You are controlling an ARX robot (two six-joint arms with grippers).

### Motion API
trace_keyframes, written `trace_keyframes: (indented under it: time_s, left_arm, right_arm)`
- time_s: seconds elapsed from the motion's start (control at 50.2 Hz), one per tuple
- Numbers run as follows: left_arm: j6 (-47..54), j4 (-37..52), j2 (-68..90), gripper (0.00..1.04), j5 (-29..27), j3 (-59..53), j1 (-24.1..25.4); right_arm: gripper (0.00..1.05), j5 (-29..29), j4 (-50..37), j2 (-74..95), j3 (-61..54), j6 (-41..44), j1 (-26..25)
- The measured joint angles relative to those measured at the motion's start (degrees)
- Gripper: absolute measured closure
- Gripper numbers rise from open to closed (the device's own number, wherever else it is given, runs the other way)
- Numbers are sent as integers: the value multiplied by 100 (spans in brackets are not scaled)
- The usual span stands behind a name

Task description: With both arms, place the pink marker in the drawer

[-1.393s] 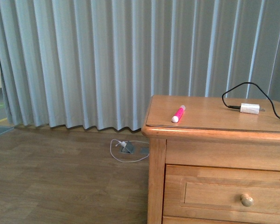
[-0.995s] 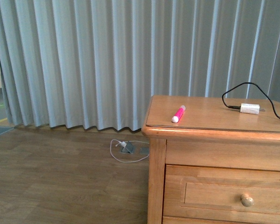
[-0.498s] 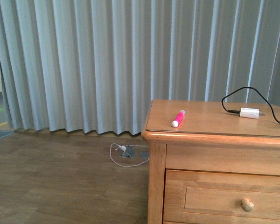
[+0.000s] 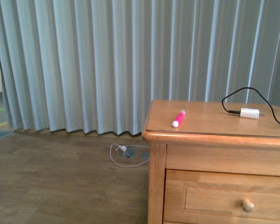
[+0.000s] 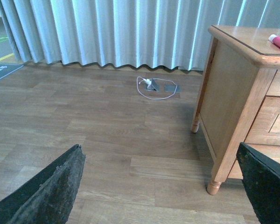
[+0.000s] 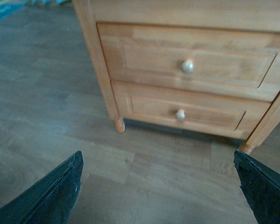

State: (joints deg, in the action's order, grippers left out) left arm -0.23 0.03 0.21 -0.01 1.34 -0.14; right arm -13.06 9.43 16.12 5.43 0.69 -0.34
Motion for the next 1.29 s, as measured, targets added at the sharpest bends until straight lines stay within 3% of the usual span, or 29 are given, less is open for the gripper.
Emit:
trace_keyframes:
  time_s: [0.139, 0.338, 0.498, 0.776, 1.294]
  left_arm:
    - [0, 0, 0, 6, 0, 0, 0]
    - [-2, 0, 0, 6, 0, 0, 0]
    - [-2, 0, 0, 6, 0, 0, 0]
    - [0, 0, 0, 6, 0, 0, 0]
    - [-2, 0, 0, 6, 0, 0, 0]
  right_arm:
    - [8, 501, -1705, 2044, 420, -26, 662]
    - [8, 1025, -3637, 4828, 1010, -302, 942]
    - [8, 1401, -4527, 6461, 1725, -470, 1045]
    - [8, 1709, -5226, 8373, 2774, -575, 1165]
    - [8, 1934, -5829, 10308, 4315, -608, 1025]
